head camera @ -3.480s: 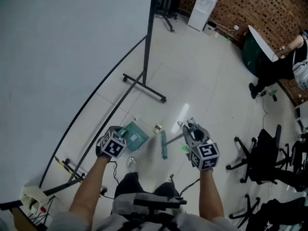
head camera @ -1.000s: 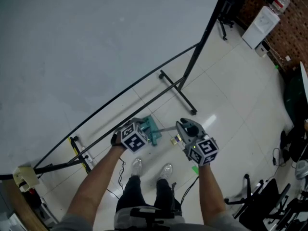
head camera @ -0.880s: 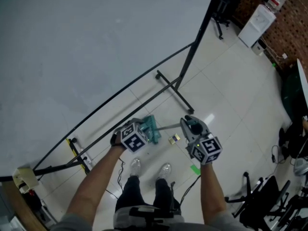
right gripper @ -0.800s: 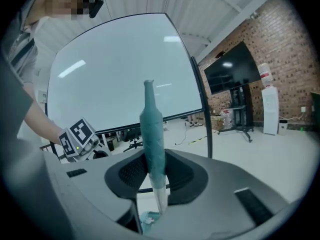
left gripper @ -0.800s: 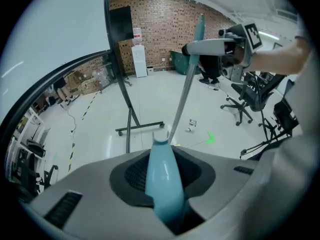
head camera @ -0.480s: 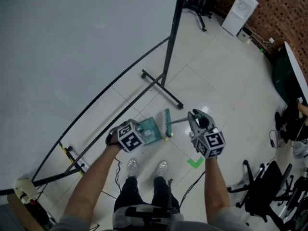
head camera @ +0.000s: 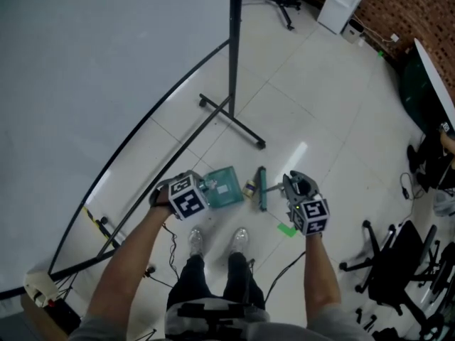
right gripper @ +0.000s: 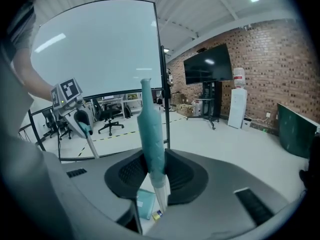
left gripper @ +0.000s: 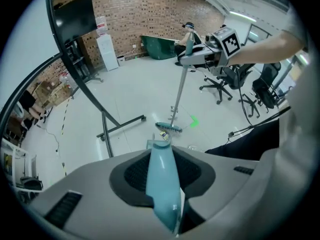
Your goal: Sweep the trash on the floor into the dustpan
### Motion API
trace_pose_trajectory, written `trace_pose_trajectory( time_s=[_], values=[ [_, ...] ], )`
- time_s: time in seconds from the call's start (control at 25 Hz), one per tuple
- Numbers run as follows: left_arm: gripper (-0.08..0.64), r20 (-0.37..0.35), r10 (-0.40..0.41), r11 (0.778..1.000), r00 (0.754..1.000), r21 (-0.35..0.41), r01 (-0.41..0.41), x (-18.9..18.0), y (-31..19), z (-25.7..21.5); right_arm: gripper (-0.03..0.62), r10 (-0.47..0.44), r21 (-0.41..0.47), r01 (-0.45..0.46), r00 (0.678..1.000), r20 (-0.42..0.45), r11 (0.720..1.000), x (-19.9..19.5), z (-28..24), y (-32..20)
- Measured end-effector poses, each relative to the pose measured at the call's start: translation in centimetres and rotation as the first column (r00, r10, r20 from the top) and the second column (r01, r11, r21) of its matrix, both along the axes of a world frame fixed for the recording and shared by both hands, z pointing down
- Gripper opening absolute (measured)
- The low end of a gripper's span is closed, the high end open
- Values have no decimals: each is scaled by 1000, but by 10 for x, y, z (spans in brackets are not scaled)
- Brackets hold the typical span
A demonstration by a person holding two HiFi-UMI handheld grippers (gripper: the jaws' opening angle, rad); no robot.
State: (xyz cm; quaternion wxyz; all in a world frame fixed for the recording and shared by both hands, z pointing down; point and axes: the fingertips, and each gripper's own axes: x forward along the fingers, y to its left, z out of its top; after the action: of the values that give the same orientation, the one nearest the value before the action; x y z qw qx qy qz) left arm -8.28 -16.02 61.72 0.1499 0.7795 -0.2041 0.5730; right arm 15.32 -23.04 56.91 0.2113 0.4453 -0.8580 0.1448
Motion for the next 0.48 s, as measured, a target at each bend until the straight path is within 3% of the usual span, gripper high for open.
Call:
trace_pose_trajectory(
  time_s=[0.16,0.48],
  values=[
    [95,-9,61,998,998,-13,-61,18,-1,1,94,8,-35,-7,1000,23,999,3,5,23],
    [96,-21,79,997,997,-10,-79,42,-3,7,101,3,-102,5,997,82,995,-15,16,56]
  ],
)
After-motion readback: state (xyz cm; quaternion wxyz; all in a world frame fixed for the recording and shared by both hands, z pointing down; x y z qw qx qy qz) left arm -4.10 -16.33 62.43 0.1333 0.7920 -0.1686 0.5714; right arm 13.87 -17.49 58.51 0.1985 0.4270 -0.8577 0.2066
